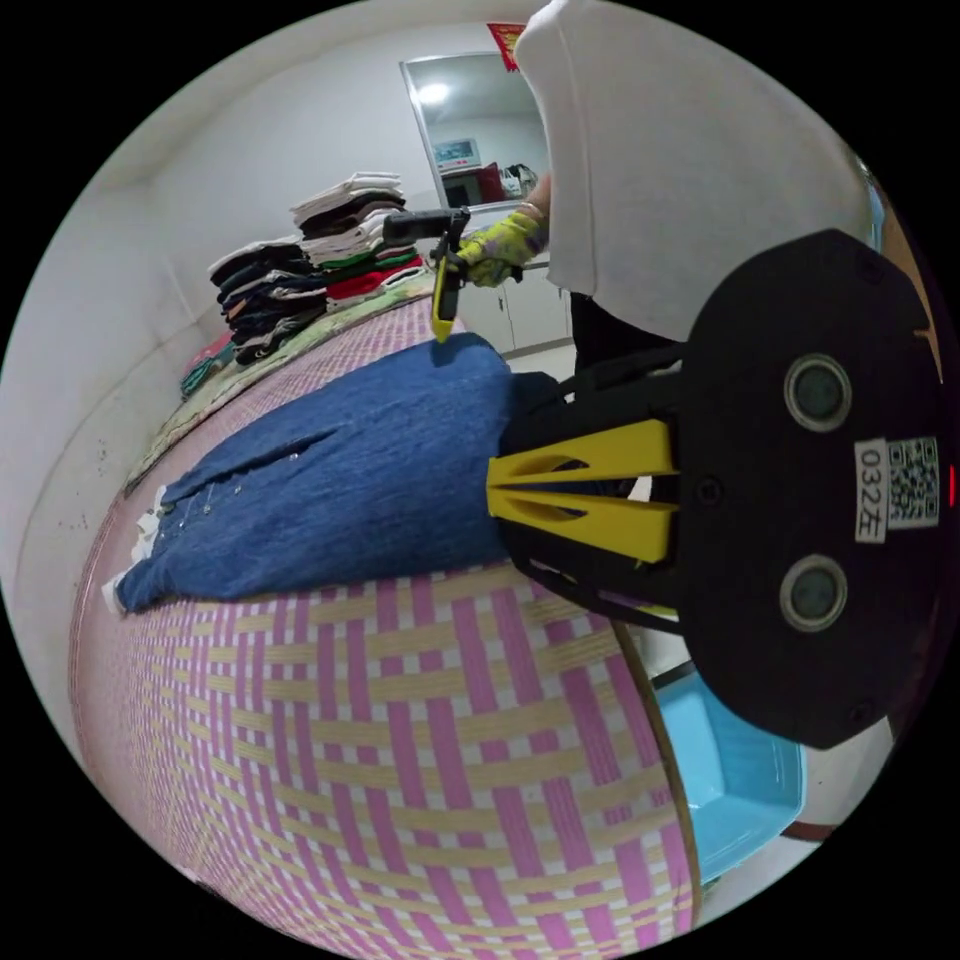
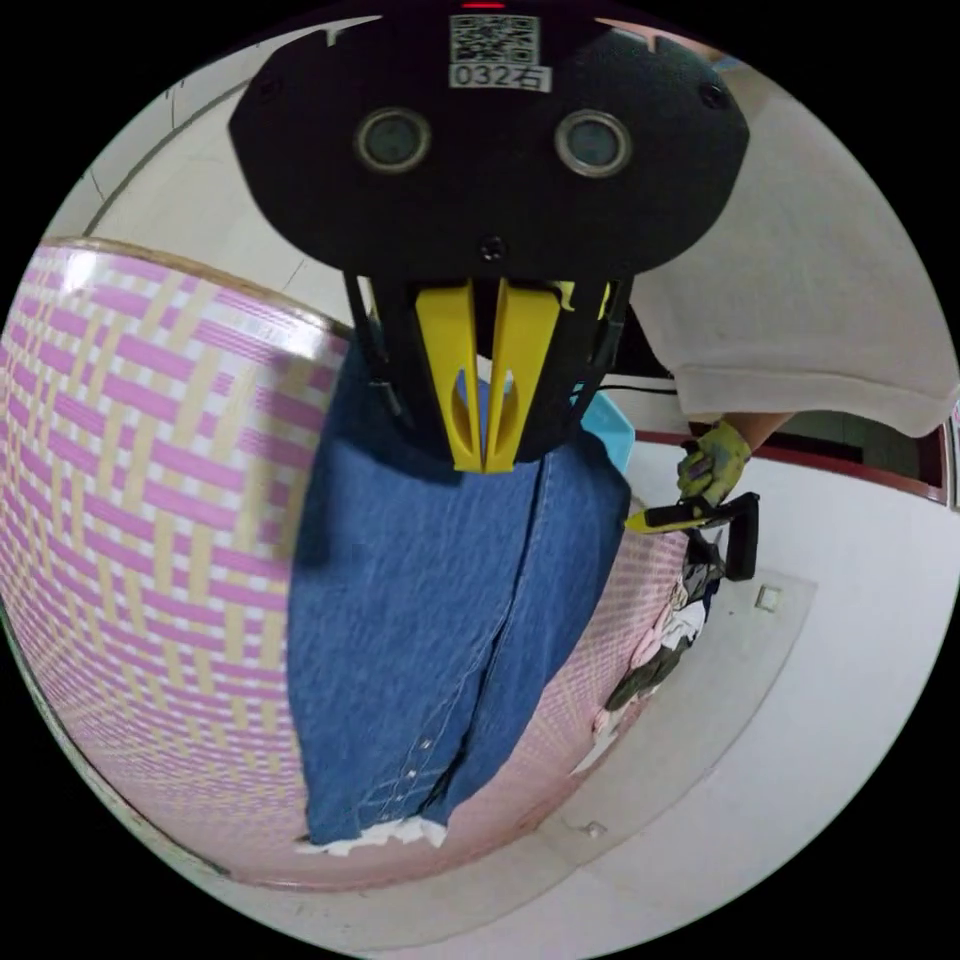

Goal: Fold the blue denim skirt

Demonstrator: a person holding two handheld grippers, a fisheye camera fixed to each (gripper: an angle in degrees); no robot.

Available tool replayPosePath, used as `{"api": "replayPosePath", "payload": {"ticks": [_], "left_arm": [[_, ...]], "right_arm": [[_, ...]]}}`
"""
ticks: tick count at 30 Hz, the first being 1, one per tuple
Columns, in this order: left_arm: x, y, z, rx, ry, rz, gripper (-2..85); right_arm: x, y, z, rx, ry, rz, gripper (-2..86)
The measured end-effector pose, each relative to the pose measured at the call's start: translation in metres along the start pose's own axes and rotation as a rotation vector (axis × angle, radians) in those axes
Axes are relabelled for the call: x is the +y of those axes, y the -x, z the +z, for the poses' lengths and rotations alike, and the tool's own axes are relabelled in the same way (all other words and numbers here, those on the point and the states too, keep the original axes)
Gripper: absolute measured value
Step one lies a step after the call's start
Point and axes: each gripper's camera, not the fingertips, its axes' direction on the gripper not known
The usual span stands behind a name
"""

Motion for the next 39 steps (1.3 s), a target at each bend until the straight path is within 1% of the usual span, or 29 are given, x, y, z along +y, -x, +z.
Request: {"api": "replayPosePath", "payload": {"ticks": [1, 4, 6, 7, 9, 12, 13, 15, 17, 21, 22, 25, 28, 33, 36, 38, 39], "left_arm": [[-0.005, -0.005, 0.008, -0.018, 0.018, 0.020, -0.9], [-0.013, -0.014, 0.032, -0.084, 0.080, 0.049, -0.9], [-0.011, -0.011, 0.035, -0.055, 0.055, 0.047, -0.9], [-0.009, -0.008, 0.035, -0.032, 0.049, 0.035, -0.9], [-0.002, -0.008, 0.034, -0.015, 0.051, 0.055, -0.9], [0.025, -0.004, 0.028, 0.027, 0.037, 0.081, -0.8], [0.040, 0.004, 0.026, 0.075, 0.025, 0.067, -0.8], [0.063, 0.018, 0.025, 0.101, 0.013, 0.023, -0.5], [0.085, 0.037, 0.030, 0.086, 0.036, -0.036, 1.7], [0.093, 0.056, 0.044, 0.096, 0.072, -0.065, 6.8], [0.090, 0.063, 0.052, 0.114, 0.090, -0.077, 9.2], [0.079, 0.079, 0.071, 0.178, 0.109, -0.109, 11.5], [0.068, 0.090, 0.088, 0.236, 0.115, -0.111, 11.4], [0.053, 0.096, 0.118, 0.292, 0.166, -0.090, 9.9], [0.046, 0.094, 0.131, 0.266, 0.206, -0.067, 7.0], [0.045, 0.090, 0.136, 0.263, 0.209, -0.042, 2.6], [0.045, 0.089, 0.137, 0.272, 0.206, -0.028, 1.7]], "right_arm": [[0.000, -0.007, -0.007, 0.008, -0.027, -0.003, -1.0], [0.000, -0.020, -0.004, 0.009, -0.008, -0.021, -1.0], [0.001, -0.028, 0.007, 0.006, 0.036, -0.019, -1.0], [0.003, -0.033, 0.018, 0.045, 0.095, -0.016, -0.9], [0.010, -0.037, 0.018, 0.025, 0.071, -0.024, -0.8], [0.033, -0.043, 0.011, 0.050, 0.050, -0.030, 0.0], [0.047, -0.052, 0.006, 0.032, 0.028, -0.011, 1.4], [0.069, -0.072, 0.001, 0.001, 0.010, 0.049, 4.3], [0.093, -0.097, 0.005, -0.003, 0.035, 0.105, 7.2], [0.104, -0.124, 0.019, -0.022, 0.067, 0.120, 9.0], [0.102, -0.133, 0.025, -0.031, 0.073, 0.123, 9.8], [0.094, -0.155, 0.041, -0.132, 0.085, 0.124, 11.6], [0.086, -0.169, 0.056, -0.186, 0.110, 0.087, 12.5], [0.075, -0.184, 0.078, -0.210, 0.170, 0.042, 12.2], [0.072, -0.191, 0.087, -0.238, 0.187, 0.030, 9.8], [0.072, -0.195, 0.092, -0.264, 0.210, 0.014, 6.7], [0.073, -0.196, 0.093, -0.266, 0.214, 0.011, 5.9]]}}
